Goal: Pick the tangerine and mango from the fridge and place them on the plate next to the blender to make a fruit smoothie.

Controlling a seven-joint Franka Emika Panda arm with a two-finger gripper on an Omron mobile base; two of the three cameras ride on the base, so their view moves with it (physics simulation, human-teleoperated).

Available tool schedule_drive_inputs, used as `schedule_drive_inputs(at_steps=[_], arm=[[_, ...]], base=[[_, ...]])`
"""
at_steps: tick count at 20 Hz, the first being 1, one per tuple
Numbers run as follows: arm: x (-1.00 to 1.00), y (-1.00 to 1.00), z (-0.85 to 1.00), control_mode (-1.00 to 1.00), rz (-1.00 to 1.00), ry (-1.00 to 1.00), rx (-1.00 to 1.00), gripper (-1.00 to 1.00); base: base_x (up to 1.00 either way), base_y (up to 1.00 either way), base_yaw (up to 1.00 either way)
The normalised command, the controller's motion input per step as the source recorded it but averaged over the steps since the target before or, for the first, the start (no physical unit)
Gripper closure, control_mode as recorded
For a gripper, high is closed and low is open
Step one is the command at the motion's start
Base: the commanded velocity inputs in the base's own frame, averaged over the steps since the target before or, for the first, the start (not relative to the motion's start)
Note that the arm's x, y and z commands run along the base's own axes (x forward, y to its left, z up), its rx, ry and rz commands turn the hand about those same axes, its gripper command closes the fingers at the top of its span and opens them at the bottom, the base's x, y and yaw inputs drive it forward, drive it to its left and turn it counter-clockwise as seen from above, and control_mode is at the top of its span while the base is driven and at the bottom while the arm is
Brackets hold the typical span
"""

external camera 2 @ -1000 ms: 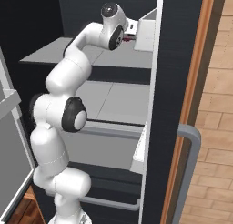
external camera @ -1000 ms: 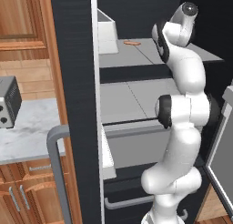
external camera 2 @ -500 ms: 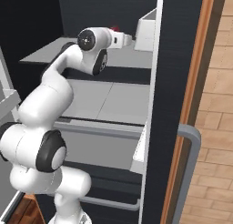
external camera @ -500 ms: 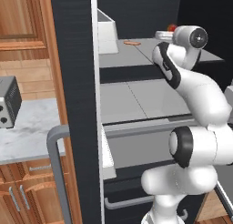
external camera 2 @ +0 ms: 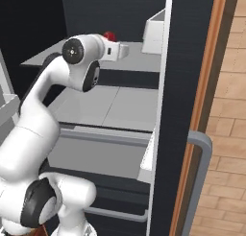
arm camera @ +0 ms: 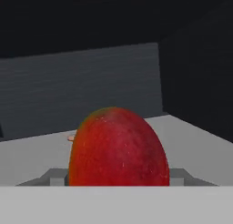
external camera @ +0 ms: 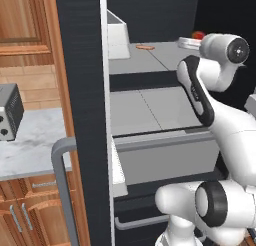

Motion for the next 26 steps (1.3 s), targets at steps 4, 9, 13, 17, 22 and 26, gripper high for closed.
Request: schedule_drive_inputs(at_steps=[4,9,13,17,22,26], arm=[[-1.0,0.22,0.0,-1.0,0.06,0.25,0.01,1.0],[-1.0,0.18,-0.26,-1.0,0.07,0.37,0.02,1.0],[-1.0,0.32,-0.85,-1.0,0.07,0.49,0.0,1.0],[-0.95,0.38,-0.95,-1.0,0.07,0.42,-0.05,1.0],[-0.47,0.33,-0.51,-1.0,0.11,-0.1,-0.19,1.0],[-0.01,0.01,-0.03,-1.0,0.0,-0.06,-0.02,1.0]], base=[[0.0,0.0,0.0],[0.0,0.0,0.0],[0.0,0.0,0.0],[0.0,0.0,0.0],[0.0,0.0,0.0],[0.0,0.0,0.0]])
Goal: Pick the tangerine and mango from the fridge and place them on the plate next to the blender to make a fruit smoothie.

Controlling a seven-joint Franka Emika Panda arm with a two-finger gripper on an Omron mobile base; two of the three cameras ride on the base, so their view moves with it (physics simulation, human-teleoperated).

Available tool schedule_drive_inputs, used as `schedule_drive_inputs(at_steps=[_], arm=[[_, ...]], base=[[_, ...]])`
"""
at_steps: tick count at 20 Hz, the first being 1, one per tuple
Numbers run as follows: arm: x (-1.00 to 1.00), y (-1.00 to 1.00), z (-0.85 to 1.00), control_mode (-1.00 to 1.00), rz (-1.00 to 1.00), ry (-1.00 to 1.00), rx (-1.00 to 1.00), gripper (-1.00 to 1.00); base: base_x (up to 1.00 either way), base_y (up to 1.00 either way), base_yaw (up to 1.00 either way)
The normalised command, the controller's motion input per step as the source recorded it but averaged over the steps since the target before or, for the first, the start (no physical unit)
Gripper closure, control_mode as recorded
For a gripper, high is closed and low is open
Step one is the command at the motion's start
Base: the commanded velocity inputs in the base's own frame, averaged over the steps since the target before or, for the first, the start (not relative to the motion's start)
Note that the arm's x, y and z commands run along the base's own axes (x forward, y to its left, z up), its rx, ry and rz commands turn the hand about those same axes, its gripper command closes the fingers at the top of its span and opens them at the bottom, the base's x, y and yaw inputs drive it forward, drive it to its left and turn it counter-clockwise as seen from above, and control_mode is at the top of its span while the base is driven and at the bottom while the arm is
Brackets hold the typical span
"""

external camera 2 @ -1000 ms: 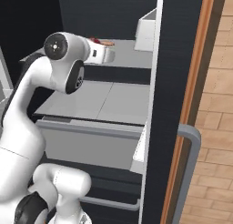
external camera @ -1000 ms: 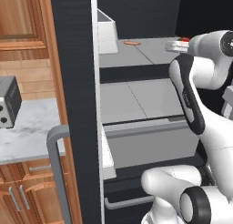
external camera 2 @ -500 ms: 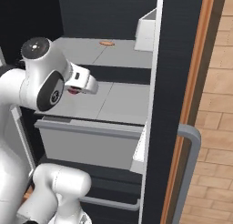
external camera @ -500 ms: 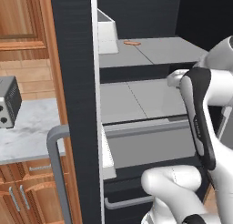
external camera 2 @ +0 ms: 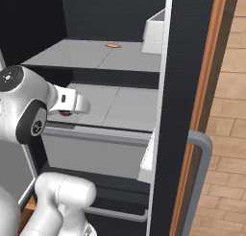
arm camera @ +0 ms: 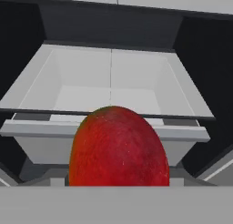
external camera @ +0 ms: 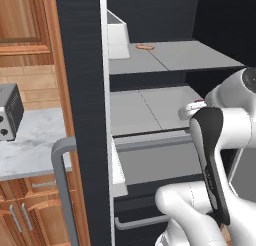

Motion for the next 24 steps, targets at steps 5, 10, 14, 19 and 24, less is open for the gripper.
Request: schedule_drive_inputs(at_steps=[5,10,14,19,24], arm=[[-0.11,0.0,0.0,1.0,0.0,0.0,0.0,1.0],[0.0,0.0,0.0,1.0,0.0,0.0,0.0,1.0],[0.0,0.0,0.0,1.0,0.0,0.0,0.0,1.0],[0.0,0.0,0.0,1.0,0.0,0.0,0.0,1.0],[0.0,0.0,0.0,1.0,0.0,0.0,0.0,1.0]], base=[[-0.38,0.0,0.0],[-1.0,0.07,0.22],[-1.0,0.33,0.62],[-0.8,0.45,0.82],[-0.18,0.4,1.0]])
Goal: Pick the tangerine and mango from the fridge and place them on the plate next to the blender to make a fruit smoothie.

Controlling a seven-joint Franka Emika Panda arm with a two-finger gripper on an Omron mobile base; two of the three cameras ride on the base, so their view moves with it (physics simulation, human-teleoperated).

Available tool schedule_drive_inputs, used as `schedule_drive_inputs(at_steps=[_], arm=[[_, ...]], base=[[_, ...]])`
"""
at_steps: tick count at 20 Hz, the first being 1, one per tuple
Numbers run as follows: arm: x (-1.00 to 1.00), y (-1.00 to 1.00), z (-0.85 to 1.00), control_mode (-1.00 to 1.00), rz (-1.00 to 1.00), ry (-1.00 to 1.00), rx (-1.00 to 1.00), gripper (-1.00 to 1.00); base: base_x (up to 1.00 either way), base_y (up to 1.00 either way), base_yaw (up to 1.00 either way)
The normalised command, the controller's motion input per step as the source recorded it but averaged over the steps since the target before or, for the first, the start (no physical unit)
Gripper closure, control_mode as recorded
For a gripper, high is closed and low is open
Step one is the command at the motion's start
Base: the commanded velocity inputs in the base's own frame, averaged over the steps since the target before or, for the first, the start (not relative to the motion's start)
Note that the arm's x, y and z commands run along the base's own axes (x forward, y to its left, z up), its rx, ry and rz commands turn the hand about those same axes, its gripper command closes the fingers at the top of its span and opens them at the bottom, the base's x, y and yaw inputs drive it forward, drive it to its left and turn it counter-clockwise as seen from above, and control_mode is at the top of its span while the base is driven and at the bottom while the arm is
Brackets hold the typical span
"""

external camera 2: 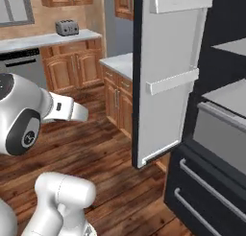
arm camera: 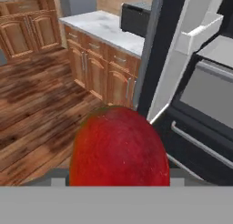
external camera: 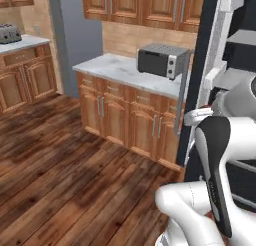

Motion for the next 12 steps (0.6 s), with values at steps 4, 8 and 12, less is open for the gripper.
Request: schedule_drive_inputs(at_steps=[4,8,12], arm=[[0.0,0.0,0.0,1.0,0.0,0.0,0.0,1.0],[0.0,0.0,0.0,1.0,0.0,0.0,0.0,1.0],[0.0,0.0,0.0,1.0,0.0,0.0,0.0,1.0]], base=[[-0.04,0.49,0.96],[0.06,0.59,0.84],[0.5,0.52,0.74]])
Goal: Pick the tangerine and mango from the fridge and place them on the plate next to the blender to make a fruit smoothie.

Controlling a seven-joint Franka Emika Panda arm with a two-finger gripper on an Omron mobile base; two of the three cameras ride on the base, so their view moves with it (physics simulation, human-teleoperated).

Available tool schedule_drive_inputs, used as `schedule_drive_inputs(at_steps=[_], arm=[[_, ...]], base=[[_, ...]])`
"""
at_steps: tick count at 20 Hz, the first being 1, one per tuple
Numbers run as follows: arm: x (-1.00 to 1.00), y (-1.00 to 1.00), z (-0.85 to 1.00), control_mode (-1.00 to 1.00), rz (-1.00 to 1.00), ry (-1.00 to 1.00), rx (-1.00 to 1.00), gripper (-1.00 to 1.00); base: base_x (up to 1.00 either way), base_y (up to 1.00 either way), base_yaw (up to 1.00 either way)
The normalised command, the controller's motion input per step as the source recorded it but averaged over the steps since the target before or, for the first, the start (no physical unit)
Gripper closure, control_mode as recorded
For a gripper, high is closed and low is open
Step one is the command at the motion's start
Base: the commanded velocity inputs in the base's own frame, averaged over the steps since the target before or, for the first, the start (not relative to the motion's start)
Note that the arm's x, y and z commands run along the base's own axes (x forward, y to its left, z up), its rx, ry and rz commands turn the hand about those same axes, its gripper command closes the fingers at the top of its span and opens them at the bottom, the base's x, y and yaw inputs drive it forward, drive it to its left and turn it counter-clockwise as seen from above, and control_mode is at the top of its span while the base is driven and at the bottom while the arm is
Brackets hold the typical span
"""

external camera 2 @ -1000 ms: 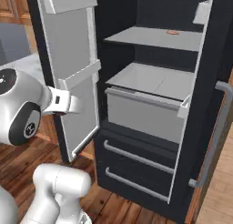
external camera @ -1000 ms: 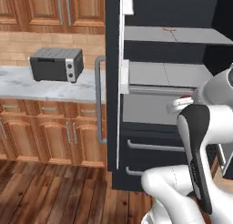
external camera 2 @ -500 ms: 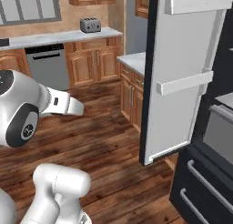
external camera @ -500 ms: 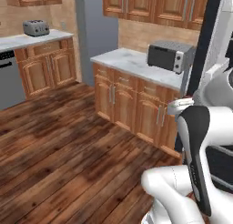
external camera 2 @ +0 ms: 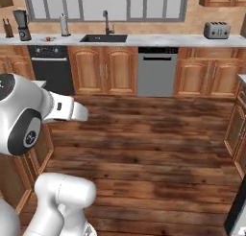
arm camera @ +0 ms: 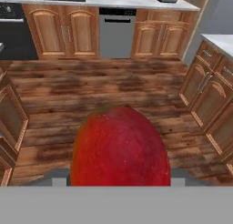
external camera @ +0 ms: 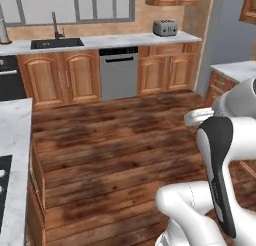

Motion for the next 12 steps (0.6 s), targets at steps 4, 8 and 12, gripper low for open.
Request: schedule_drive_inputs(at_steps=[4,8,12], arm=[[0.0,0.0,0.0,1.0,0.0,0.0,0.0,1.0],[0.0,0.0,0.0,1.0,0.0,0.0,0.0,1.0],[0.0,0.0,0.0,1.0,0.0,0.0,0.0,1.0]], base=[[1.0,0.01,0.35],[1.0,-0.16,0.14],[1.0,0.0,0.16]])
